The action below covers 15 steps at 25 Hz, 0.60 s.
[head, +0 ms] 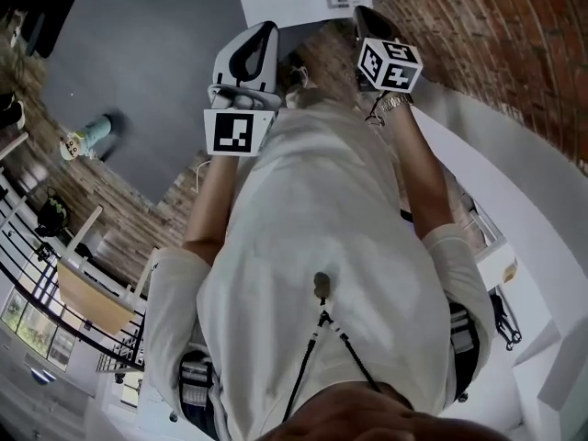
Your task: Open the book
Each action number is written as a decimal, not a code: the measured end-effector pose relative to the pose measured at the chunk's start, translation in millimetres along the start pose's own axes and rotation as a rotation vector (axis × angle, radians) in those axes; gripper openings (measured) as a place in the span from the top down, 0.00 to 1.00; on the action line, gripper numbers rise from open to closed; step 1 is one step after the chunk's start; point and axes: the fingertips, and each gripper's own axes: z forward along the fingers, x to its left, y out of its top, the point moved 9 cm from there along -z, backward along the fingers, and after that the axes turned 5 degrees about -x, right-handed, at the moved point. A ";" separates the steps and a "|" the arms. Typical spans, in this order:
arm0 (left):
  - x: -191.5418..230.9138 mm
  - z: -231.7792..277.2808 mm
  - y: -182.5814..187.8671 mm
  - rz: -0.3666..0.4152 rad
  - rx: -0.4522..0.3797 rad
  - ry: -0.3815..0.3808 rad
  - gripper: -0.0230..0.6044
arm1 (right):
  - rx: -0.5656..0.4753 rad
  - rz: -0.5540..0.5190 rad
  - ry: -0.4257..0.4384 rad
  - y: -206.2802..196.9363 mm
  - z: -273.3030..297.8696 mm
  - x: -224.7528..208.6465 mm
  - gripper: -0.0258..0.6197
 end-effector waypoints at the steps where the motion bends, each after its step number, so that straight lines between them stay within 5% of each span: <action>1: -0.8 -1.3 4.2 0.000 -0.005 0.004 0.93 | -0.022 -0.011 0.021 7.6 -4.1 8.2 0.91; 15: 13.0 -22.7 67.8 0.094 -0.063 0.055 0.93 | -0.305 -0.150 0.285 102.6 -69.7 128.6 0.91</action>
